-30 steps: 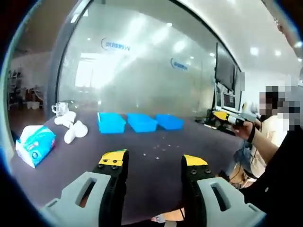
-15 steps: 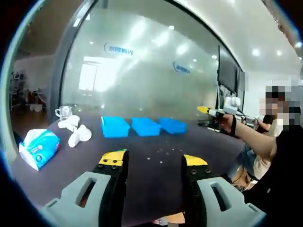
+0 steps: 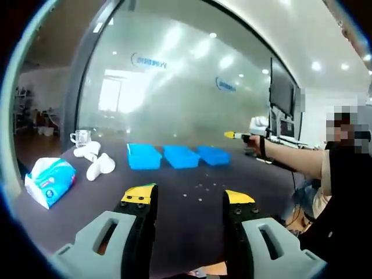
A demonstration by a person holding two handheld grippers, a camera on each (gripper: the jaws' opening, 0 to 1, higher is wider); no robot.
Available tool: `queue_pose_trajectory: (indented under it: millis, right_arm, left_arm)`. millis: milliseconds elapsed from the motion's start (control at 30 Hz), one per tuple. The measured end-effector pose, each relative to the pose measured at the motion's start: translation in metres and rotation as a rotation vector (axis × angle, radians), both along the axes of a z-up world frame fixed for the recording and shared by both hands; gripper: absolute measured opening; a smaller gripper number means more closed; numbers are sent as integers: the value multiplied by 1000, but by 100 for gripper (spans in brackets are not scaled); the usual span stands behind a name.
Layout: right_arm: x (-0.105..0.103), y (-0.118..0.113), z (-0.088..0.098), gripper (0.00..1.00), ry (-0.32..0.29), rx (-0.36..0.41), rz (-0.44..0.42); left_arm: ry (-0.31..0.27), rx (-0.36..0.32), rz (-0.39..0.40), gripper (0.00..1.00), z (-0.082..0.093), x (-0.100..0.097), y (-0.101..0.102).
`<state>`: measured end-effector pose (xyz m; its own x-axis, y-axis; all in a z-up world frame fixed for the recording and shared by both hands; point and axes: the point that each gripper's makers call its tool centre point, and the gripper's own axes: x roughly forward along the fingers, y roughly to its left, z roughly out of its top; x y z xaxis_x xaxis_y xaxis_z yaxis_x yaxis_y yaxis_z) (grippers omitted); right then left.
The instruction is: Sort the screws, nuts, and washers into the corresponding bins
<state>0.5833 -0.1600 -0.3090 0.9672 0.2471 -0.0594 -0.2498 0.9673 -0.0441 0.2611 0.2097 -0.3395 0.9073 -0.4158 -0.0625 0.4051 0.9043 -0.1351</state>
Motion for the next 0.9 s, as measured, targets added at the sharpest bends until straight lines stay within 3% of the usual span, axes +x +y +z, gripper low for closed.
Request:
queue_pose_trajectory:
  millis: [100,300,533,900]
  right_arm:
    - [9,5,-3,12,12,-46,1]
    - [29,4,-6,12,41,-53,-14]
    - [32,0,-11,12,39,-108,-52]
    - [29,2,-14,31,46,-101,-6]
  left_arm:
    - [-3,4,2,41,1,-1,0]
    - [-3,6,11,41,2,-2,3]
    - [-5,9,23,41,4,-4,6]
    - [-4,7,18,41,2,-5,4]
